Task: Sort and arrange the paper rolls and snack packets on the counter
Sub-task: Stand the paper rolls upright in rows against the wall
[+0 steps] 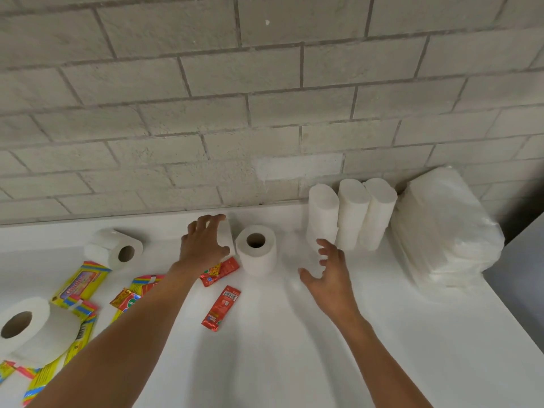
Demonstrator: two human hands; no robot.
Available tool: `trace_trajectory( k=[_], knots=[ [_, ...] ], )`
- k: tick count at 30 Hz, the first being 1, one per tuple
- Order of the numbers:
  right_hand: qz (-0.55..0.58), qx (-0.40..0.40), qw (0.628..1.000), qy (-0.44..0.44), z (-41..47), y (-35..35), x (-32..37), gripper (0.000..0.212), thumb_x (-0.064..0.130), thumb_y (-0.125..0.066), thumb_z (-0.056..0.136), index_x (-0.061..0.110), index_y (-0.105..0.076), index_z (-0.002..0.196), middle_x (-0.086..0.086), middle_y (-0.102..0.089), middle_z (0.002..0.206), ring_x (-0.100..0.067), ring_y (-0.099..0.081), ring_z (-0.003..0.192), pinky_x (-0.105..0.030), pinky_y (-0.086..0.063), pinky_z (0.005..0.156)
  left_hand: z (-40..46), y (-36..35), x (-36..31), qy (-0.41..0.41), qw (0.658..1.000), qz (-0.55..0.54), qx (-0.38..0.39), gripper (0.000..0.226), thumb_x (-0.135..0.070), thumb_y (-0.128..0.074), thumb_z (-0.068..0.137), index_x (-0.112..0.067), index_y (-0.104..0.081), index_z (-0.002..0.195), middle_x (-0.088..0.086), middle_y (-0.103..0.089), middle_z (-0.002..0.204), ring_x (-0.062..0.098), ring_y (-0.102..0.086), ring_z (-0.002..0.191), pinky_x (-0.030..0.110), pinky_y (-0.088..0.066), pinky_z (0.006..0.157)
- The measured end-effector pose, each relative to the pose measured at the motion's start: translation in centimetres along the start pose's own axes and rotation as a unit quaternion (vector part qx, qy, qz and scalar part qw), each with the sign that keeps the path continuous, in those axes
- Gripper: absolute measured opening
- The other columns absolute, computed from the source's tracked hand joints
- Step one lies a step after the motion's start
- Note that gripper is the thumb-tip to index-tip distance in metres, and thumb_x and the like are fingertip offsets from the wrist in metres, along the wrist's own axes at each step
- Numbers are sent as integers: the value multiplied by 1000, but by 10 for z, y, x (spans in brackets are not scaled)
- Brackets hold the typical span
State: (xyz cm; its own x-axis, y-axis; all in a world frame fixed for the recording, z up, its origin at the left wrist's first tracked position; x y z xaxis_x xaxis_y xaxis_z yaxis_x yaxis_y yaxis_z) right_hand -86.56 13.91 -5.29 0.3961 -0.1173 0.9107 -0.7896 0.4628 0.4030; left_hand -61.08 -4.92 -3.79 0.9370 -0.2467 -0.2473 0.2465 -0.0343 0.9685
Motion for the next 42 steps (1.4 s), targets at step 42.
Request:
trace_trajectory(
  k=[42],
  knots=[
    [61, 159, 985, 39, 41, -172, 116, 84, 61, -82, 57, 74, -25, 118, 26, -48, 123, -1, -48, 114, -27, -46, 92, -60, 35, 24, -32, 954, -223, -199, 97, -69, -70, 69, -29, -29, 147, -4, -50, 139, 17, -52, 124, 35, -53, 92]
  ],
)
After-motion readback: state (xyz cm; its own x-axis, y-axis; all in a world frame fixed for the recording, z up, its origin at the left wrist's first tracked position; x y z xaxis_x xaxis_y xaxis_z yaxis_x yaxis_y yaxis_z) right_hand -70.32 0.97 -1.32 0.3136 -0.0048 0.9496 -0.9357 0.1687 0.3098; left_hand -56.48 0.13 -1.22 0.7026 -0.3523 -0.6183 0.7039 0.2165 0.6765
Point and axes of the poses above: each hand's wrist, its own z-axis towards the middle knuckle, its own y-axis out of the back of the hand, x = y × z, the point moved 7 cm from there along z, towards the middle knuckle
